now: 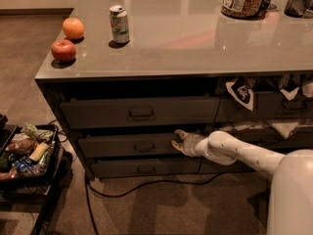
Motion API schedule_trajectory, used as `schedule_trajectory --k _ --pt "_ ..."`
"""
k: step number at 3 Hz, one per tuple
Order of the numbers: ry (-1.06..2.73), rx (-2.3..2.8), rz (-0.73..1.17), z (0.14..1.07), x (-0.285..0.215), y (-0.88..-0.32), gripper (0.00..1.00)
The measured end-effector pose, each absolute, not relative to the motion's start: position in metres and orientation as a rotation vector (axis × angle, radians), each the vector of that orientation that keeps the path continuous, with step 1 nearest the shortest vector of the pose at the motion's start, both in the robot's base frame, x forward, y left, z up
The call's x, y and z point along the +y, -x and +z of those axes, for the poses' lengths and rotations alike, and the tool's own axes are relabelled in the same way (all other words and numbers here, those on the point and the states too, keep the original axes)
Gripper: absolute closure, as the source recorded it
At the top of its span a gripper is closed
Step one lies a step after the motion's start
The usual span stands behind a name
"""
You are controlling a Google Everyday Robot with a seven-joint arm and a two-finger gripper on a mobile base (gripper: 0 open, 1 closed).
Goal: Open middle drawer
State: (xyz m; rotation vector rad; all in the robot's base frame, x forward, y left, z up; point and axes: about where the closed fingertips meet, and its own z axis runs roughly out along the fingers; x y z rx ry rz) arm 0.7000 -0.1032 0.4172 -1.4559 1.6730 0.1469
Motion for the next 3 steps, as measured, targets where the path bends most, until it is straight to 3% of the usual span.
schedule_trajectory --k 3 --pt "1.470 1.696 0.207 0.4230 -0.0937 -0.6980 1.00"
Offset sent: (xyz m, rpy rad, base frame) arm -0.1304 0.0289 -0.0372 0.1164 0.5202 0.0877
